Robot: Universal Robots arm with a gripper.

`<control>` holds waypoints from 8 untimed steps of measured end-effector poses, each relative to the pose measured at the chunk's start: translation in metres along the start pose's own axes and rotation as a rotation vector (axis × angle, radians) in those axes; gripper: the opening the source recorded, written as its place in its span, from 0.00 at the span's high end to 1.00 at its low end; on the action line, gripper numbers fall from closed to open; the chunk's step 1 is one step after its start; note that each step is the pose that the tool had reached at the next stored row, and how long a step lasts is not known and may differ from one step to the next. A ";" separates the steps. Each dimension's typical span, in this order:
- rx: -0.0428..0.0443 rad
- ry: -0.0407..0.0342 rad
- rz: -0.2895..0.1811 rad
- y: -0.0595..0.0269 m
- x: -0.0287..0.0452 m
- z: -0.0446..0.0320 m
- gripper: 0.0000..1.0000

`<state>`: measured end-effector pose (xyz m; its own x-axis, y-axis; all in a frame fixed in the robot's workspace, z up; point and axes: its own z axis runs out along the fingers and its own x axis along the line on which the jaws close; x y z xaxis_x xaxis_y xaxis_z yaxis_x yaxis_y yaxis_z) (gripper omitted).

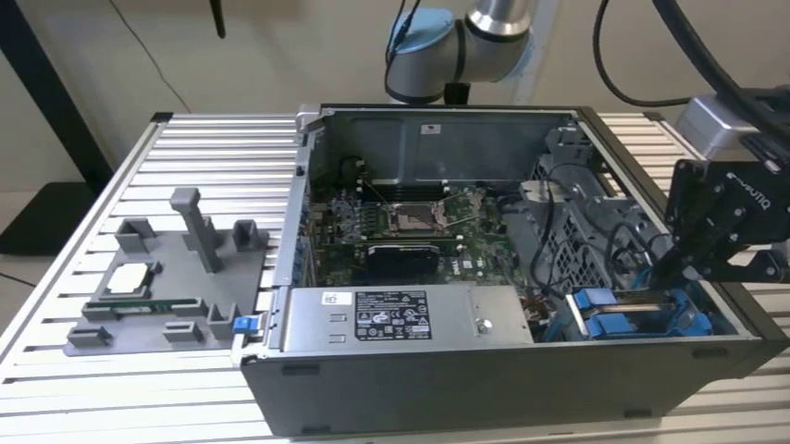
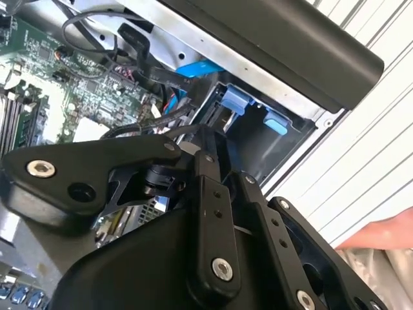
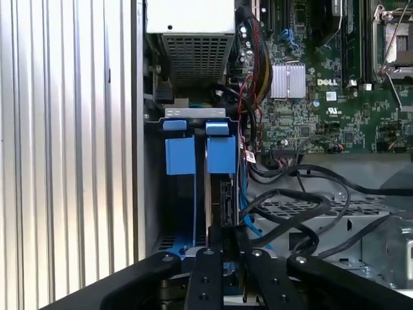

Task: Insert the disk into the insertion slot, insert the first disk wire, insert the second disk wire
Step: 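Insert the first disk wire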

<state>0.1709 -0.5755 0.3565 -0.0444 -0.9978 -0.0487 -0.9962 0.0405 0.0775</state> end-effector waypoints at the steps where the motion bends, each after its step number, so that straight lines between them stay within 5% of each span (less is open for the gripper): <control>1: -0.0002 -0.0043 0.000 -0.0001 0.0000 0.0004 1.00; 8: -0.0011 -0.0135 -0.011 -0.0004 0.0002 0.0038 1.00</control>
<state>0.1710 -0.5755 0.3527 -0.0348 -0.9974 -0.0629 -0.9965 0.0299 0.0780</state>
